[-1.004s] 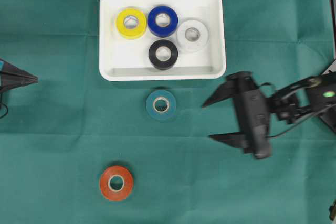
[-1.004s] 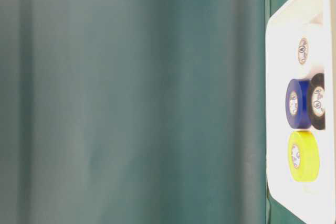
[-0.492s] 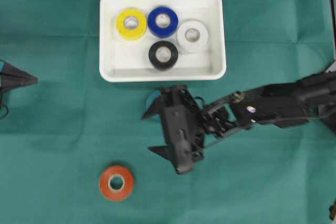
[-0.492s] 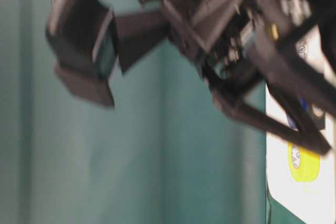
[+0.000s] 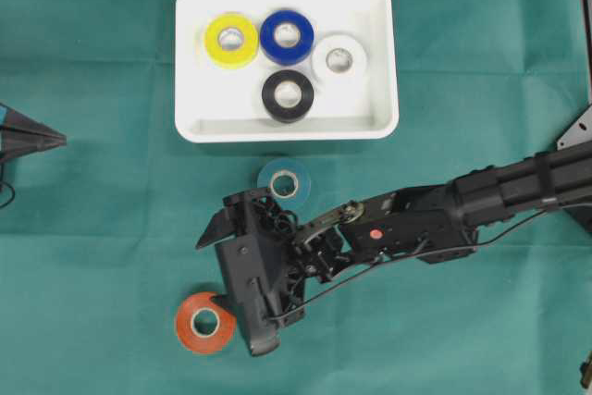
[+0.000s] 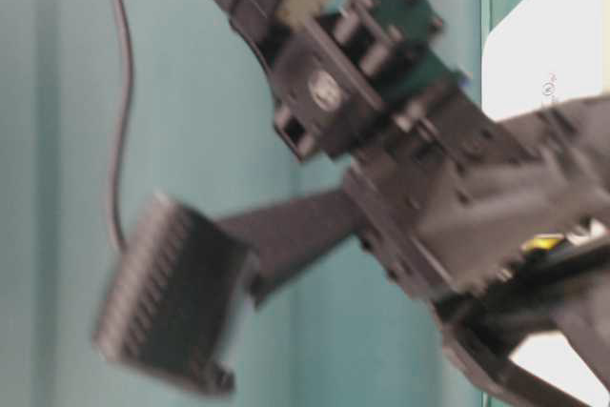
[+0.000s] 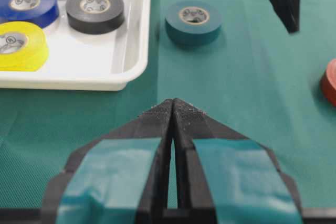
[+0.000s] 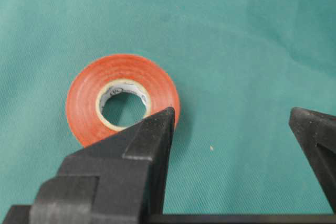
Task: Put the tape into the white case with the right arm.
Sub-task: 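Move the right gripper left down to the orange-red tape roll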
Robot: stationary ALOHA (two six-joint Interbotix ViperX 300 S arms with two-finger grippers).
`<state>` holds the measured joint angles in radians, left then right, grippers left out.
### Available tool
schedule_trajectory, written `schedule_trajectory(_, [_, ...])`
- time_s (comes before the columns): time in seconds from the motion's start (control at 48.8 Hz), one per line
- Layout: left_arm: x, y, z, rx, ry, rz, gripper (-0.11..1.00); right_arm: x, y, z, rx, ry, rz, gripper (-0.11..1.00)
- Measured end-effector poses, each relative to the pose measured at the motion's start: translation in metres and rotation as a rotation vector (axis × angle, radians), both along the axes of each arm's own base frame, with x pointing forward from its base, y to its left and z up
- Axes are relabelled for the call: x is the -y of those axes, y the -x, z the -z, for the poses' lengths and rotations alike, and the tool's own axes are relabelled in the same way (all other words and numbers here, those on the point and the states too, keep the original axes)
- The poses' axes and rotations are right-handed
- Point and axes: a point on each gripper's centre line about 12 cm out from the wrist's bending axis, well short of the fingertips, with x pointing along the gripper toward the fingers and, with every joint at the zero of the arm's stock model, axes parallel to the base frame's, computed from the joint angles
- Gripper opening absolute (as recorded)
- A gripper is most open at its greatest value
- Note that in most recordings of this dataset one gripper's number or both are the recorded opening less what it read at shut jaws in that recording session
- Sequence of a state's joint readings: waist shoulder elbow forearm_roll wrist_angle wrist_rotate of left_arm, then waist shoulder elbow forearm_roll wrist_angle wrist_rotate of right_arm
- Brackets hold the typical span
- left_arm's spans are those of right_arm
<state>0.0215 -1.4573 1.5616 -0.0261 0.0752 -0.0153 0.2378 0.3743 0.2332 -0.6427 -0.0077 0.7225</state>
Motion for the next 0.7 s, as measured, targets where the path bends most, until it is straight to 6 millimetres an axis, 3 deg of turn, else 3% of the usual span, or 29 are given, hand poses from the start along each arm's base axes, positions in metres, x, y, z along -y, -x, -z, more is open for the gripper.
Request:
schedule_trajectory(0.266, [0.000, 0.000, 0.000, 0.000, 0.000, 0.000, 0.00, -0.004, -0.014, 0.008, -0.013, 0.014, 0.012, 0.65])
schedule_trajectory(0.696, [0.000, 0.000, 0.000, 0.000, 0.000, 0.000, 0.00, -0.009, -0.016, 0.017, -0.028, 0.010, 0.010, 0.65])
